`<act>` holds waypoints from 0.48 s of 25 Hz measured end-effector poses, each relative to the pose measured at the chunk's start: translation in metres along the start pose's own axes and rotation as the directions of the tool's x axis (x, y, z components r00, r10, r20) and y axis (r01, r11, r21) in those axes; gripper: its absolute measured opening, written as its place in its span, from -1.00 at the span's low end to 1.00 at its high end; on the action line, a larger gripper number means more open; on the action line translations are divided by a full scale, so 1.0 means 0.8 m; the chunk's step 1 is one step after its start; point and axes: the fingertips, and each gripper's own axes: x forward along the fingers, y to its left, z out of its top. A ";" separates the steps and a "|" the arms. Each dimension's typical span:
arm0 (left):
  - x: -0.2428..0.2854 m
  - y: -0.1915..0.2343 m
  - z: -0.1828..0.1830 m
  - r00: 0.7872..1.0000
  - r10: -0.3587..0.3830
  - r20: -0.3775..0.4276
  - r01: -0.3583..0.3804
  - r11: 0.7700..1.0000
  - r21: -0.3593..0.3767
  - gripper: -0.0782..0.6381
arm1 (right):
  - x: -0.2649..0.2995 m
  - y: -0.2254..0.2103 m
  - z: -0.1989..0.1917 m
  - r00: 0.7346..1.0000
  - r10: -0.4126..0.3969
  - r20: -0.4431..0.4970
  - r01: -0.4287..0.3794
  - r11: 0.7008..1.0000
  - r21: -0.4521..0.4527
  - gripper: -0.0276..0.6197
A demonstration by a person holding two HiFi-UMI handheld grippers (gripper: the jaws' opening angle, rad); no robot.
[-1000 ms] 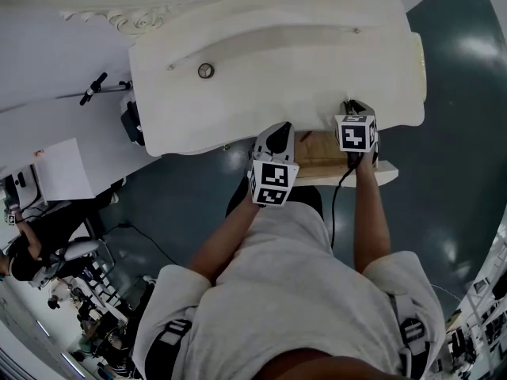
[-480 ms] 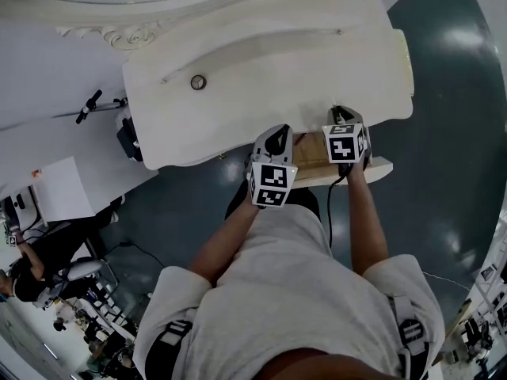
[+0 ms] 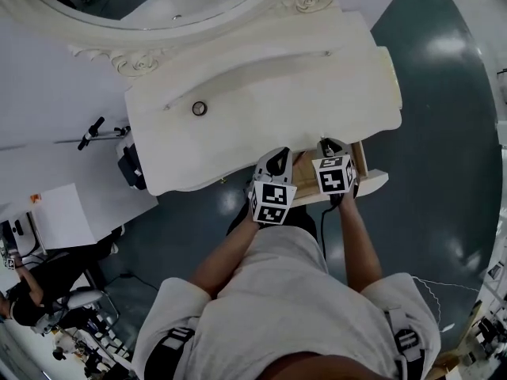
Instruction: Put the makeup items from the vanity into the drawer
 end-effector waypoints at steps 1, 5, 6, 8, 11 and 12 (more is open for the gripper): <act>-0.002 0.001 0.001 1.000 -0.005 0.003 0.005 1.000 0.005 -0.76 | -0.003 0.003 -0.002 1.000 -0.004 -0.002 0.004 1.000 -0.001 -0.68; -0.012 0.003 -0.001 1.000 -0.024 0.013 0.024 1.000 0.018 -0.76 | -0.017 0.017 -0.009 1.000 -0.019 0.000 0.019 1.000 0.006 -0.68; -0.014 0.004 -0.002 0.999 -0.029 0.013 0.029 0.999 0.019 -0.76 | -0.021 0.021 -0.010 1.000 -0.021 0.003 0.021 1.000 0.010 -0.68; -0.018 0.004 -0.004 0.999 -0.039 0.015 0.038 0.999 0.023 -0.76 | -0.027 0.030 -0.014 1.000 -0.024 0.006 0.023 1.000 0.018 -0.68; -0.022 0.002 -0.007 0.998 -0.058 0.018 0.057 0.998 0.036 -0.76 | -0.032 0.044 -0.023 1.000 -0.025 0.003 0.025 0.999 0.028 -0.68; -0.023 0.000 -0.008 0.998 -0.066 0.018 0.065 0.997 0.042 -0.76 | -0.032 0.049 -0.027 1.000 -0.024 0.002 0.024 0.999 0.034 -0.68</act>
